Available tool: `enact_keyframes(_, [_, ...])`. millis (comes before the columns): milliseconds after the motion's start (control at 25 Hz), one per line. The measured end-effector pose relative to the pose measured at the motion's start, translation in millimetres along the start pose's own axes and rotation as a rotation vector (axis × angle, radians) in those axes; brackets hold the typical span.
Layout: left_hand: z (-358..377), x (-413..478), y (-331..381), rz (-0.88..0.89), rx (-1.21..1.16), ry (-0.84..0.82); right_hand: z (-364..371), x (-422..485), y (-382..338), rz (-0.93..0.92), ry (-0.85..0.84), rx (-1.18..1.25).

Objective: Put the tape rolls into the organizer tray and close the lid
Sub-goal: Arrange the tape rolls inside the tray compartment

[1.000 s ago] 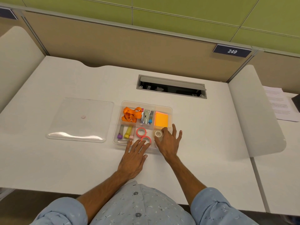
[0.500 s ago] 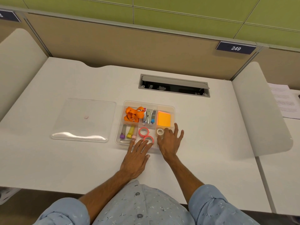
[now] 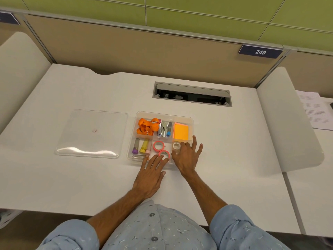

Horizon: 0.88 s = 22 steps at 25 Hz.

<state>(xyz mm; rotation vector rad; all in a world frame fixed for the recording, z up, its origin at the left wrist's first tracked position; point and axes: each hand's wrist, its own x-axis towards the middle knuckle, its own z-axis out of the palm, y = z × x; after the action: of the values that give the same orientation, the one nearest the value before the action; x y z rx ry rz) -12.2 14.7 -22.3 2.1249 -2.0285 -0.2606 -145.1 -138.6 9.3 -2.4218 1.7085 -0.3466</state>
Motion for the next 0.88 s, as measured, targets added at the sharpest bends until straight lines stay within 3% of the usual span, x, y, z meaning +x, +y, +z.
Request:
enact_keyframes(160, [0.5, -1.4, -1.4, 0.006, 0.014, 0.004, -18.7, 11.0, 15.3, 0.029, 0.001, 0.134])
enact_keyframes(360, [0.0, -1.1, 1.0, -0.004, 0.009, 0.008, -45.7, 16.5, 52.2, -0.117, -0.023, 0.216])
enact_keyframes(560, [-0.3, -0.7, 2.7, -0.008, 0.012, 0.014, -40.3, 4.1, 55.7, -0.307, -0.138, 0.012])
enact_keyframes(880, [3.5, -0.5, 0.9, -0.017, 0.026, -0.013, -36.6, 4.8, 37.4, -0.203, -0.227, -0.126])
